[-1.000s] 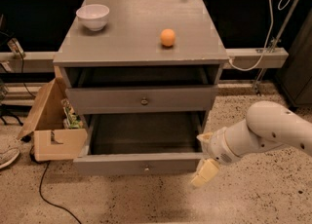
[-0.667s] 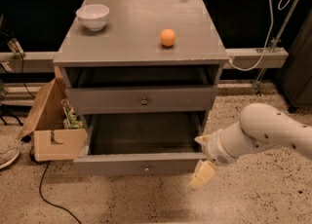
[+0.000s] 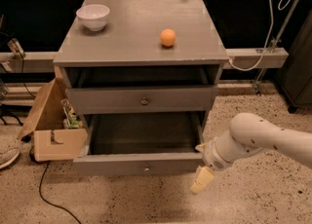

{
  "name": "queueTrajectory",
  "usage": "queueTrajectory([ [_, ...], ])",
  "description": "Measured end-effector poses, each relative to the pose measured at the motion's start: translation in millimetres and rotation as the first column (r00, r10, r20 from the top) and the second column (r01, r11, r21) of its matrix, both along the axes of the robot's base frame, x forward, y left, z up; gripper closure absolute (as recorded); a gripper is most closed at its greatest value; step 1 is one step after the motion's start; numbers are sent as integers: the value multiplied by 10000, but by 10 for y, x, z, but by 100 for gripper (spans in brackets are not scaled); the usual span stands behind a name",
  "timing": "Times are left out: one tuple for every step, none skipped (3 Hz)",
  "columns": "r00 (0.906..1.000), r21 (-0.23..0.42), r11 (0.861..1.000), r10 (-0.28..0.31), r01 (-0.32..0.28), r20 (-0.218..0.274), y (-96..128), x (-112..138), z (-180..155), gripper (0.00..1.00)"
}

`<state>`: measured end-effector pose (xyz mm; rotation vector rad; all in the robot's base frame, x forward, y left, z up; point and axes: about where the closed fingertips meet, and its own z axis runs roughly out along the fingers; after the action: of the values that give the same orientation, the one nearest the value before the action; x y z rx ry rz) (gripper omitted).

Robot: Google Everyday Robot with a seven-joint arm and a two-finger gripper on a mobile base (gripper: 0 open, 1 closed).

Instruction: Close middle drawer

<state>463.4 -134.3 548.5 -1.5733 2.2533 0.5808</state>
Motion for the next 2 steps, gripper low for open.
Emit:
queueTrajectory([
  [9998,-19,10000,-67,67,-193,-55,55,-238,26],
  [9989,19,10000,-83,84,-452,-88,140,-528,49],
])
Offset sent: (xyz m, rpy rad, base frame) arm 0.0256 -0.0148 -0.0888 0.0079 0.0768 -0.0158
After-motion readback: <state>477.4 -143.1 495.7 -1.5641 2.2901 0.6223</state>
